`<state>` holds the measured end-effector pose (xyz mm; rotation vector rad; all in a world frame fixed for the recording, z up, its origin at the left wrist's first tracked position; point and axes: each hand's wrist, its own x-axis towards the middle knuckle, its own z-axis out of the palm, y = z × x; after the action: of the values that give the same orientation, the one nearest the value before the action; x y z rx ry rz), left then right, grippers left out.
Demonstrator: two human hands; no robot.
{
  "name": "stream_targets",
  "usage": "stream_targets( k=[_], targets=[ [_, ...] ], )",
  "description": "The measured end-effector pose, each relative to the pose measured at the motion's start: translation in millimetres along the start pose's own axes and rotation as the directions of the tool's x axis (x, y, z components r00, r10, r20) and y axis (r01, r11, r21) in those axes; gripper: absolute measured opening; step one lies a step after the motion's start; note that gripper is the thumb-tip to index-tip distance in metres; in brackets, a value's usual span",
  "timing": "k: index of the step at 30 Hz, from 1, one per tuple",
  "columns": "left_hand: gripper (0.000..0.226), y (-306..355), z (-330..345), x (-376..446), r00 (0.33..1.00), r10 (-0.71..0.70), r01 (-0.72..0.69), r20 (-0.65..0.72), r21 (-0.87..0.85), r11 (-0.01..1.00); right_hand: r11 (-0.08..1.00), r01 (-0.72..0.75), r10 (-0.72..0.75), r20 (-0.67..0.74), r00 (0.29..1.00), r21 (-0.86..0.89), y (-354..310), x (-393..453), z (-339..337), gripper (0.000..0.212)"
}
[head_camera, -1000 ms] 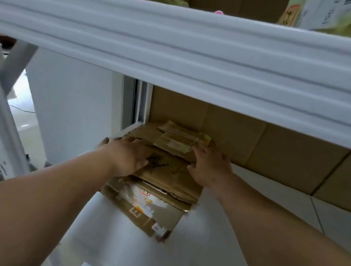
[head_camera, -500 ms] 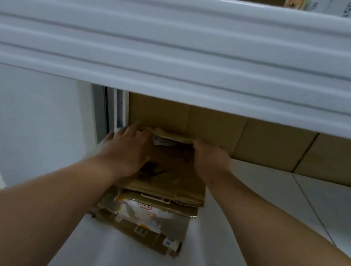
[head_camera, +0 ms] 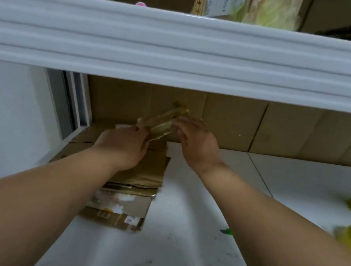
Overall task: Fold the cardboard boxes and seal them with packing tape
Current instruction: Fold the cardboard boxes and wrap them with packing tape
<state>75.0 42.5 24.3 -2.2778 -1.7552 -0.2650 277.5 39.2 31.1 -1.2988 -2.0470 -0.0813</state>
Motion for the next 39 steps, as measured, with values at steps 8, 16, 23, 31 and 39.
stream_targets(
  k=[8,16,23,31,39],
  targets=[
    [0.031,109.2,-28.3,-16.4,0.977,0.07,-0.04,-0.203,0.148,0.988,0.982,-0.129,0.133,-0.02,0.991,0.135,70.5,-72.6,-67.3,0.032],
    [0.02,155.1,-26.5,-22.9,0.941,-0.292,0.129,-0.172,-0.613,0.78,0.747,-0.57,0.618,-0.041,0.785,0.342,133.2,-122.1,-100.2,0.07],
    [0.024,162.4,-10.8,-61.5,0.948,-0.268,0.227,0.174,-0.957,0.179,0.356,-0.698,0.627,0.395,0.672,0.622,150.2,-148.7,-104.0,0.051],
    [0.022,161.3,7.8,-66.8,0.92,-0.158,0.383,0.357,-0.904,0.188,0.331,-0.656,0.603,0.382,0.7,0.679,141.5,-150.9,-89.7,0.034],
    [0.055,199.5,17.3,-42.3,0.955,-0.112,0.297,0.276,-0.862,0.41,0.466,-0.643,0.589,0.329,0.738,0.608,156.2,-173.2,-110.5,0.065]
  ],
)
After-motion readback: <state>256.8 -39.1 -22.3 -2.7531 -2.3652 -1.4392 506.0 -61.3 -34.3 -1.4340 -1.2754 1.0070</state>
